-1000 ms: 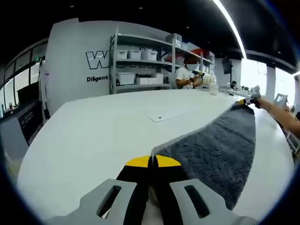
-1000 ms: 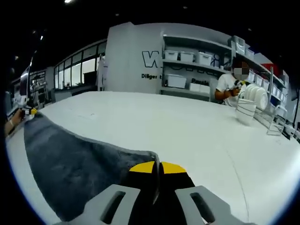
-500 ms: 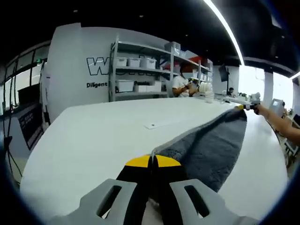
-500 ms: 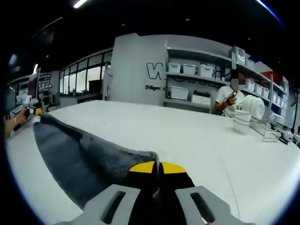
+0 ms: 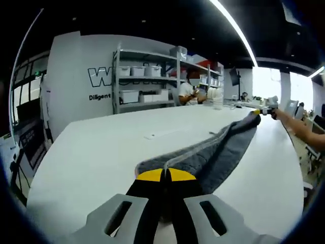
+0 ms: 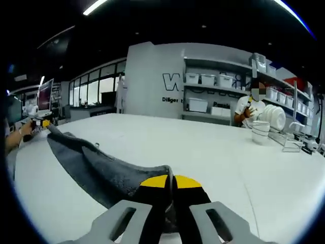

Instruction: Open the folded towel by lifting each exposed corner and separating the folded layers until the towel lies flat within the target outline without major curled edges

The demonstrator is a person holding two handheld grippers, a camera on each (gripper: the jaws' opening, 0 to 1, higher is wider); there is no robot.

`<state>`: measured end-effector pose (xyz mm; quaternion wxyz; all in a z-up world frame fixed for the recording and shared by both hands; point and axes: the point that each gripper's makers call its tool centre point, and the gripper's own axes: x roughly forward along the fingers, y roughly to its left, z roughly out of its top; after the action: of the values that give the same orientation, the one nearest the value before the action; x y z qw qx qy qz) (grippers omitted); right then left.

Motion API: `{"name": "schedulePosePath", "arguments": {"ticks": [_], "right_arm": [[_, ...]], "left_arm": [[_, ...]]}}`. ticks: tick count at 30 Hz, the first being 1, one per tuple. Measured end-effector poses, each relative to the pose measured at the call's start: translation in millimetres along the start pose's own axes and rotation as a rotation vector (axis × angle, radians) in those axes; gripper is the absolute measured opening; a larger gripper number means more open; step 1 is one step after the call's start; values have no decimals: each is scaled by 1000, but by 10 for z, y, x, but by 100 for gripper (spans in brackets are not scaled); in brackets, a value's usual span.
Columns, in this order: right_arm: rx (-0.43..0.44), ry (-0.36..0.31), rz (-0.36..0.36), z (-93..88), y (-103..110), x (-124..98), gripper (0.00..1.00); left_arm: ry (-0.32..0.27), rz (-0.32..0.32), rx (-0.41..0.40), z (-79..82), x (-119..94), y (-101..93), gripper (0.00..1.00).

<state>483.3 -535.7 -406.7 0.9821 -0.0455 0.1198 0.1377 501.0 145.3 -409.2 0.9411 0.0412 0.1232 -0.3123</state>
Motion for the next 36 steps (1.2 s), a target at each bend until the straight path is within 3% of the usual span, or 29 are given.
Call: {"name": "schedulePosePath", "arguments": {"ticks": [8, 14, 28, 36], "right_arm": [[-5, -24, 21, -74, 91, -333, 0], [-10, -31, 42, -160, 165, -518, 0], [-20, -3, 100, -434, 259, -781, 0], [-25, 32, 138, -622, 329, -927, 0]], "left_arm": [[-8, -20, 26, -42, -252, -262, 2], [-37, -19, 11, -22, -487, -309, 2], [-36, -70, -14, -298, -749, -580, 2], [-36, -96, -35, -395, -900, -642, 2]]}}
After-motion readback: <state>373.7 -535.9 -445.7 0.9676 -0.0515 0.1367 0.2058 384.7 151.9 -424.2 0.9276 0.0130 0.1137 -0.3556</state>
